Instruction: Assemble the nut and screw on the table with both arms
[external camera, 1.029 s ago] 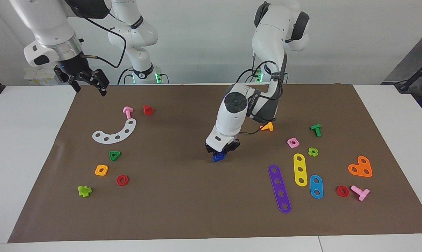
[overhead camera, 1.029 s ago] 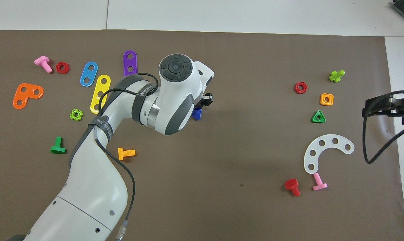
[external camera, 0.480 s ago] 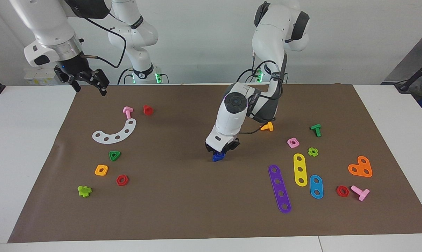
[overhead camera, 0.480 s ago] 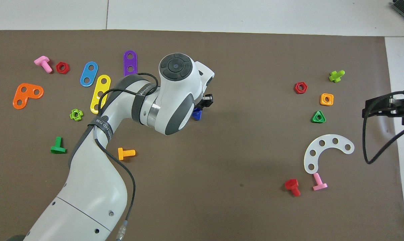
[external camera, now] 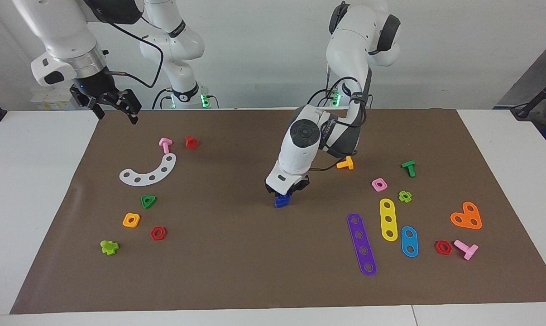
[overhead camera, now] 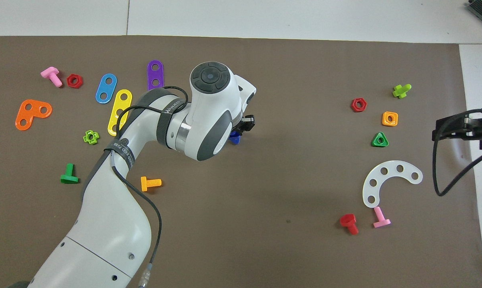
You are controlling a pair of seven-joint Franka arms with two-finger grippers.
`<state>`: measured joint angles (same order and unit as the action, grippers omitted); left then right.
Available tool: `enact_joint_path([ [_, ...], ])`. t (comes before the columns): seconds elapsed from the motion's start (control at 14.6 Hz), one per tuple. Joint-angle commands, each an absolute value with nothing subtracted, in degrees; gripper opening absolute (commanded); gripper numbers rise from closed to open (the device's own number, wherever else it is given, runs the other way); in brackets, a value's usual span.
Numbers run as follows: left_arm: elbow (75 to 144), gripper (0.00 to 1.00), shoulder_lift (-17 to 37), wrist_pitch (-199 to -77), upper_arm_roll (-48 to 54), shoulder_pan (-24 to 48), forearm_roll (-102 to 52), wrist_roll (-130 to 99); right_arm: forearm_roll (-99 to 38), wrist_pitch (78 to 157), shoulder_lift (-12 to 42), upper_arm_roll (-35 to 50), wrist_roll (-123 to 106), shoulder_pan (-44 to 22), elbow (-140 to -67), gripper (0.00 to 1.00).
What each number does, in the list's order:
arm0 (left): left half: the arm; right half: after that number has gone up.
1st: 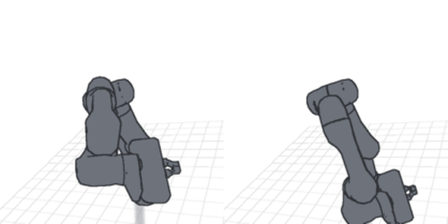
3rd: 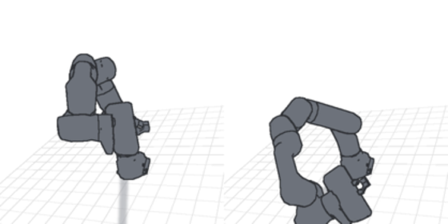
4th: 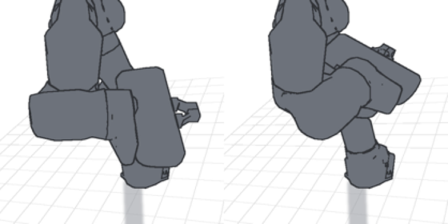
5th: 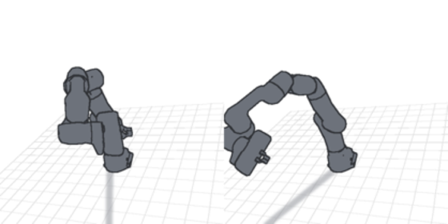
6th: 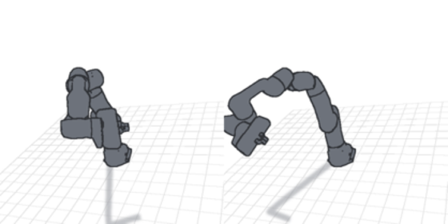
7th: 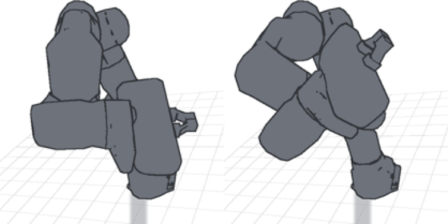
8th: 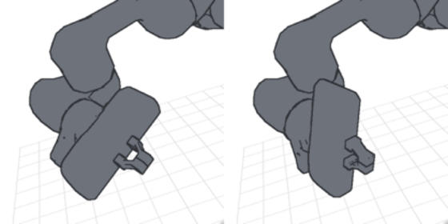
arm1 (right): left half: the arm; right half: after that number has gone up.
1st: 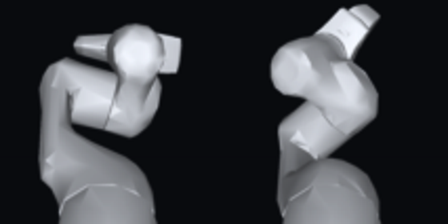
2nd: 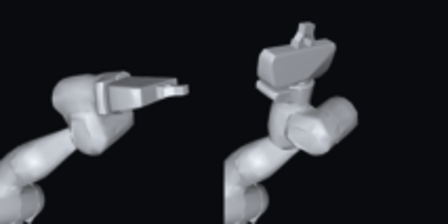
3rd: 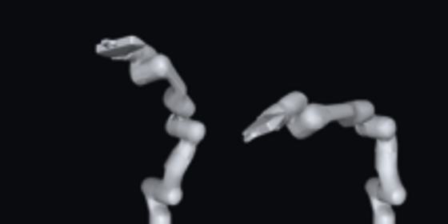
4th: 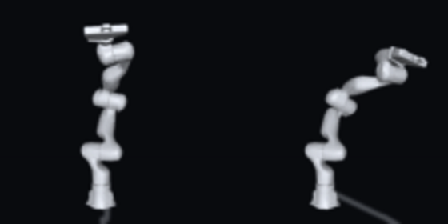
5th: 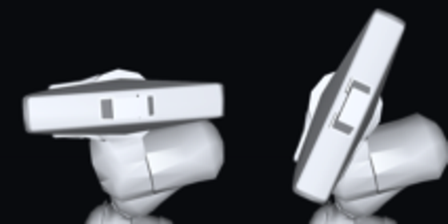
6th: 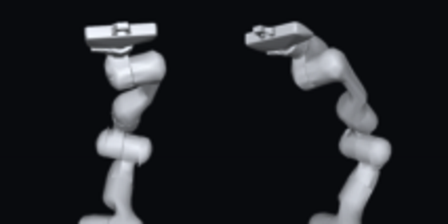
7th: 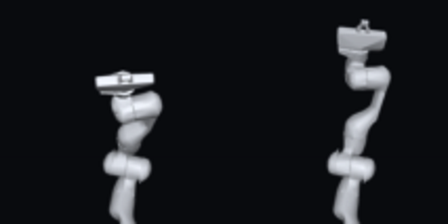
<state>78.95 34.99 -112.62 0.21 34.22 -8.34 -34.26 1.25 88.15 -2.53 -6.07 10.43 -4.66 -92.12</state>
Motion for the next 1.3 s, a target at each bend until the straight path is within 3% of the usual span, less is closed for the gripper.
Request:
enact_joint_path([
  [0.0, 78.2, 0.24, 35.6, -112.7, -0.5, 34.4, -9.7, -35.2, 0.0, 89.6, -4.1, -5.8, 9.5, -3.9, -94.1, 1.00],
  [0.55, 77.1, 0.24, 36.0, -114.3, -0.5, 33.9, -9.7, -36.0, 0.0, 89.6, -4.1, -5.8, 9.6, -3.9, -94.1, 1.00],
  [1.23, 80.4, 0.23, 35.2, -114.8, -0.5, 34.9, -9.5, -36.0, 0.0, 90.8, -4.1, -5.9, 9.5, -3.9, -94.2, 1.00],
])
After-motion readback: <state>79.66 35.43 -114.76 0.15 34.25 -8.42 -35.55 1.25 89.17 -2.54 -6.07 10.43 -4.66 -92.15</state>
